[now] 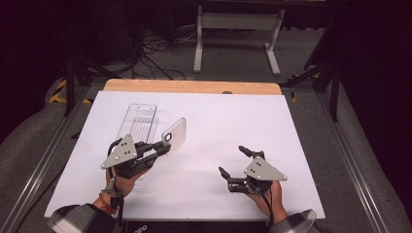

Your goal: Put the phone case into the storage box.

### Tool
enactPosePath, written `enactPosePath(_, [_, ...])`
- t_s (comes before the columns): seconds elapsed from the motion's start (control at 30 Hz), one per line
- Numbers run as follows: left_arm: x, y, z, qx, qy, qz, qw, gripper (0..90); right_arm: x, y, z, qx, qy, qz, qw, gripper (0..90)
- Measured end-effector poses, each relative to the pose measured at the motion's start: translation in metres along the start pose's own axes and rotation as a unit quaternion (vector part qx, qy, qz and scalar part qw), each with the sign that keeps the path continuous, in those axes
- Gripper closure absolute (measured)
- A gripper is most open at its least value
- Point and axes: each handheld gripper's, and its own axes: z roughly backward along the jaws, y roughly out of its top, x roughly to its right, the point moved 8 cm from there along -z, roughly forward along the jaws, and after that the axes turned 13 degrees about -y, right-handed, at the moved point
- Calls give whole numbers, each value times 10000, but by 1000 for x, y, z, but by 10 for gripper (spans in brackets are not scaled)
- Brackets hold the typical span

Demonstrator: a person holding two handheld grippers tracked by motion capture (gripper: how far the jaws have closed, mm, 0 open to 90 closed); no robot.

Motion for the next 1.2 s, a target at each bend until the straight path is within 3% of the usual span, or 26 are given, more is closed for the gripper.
enactPosePath(0.57, [-14, 5, 29, 29, 202, -92, 9998, 818, -2, -2, -1, -28, 85, 41, 10000, 137])
enactPosePath(1.2, [-29, -3, 58, -34, 406, -103, 9991, 818, -4, -3, -2, -95, 164, 72, 9998, 147])
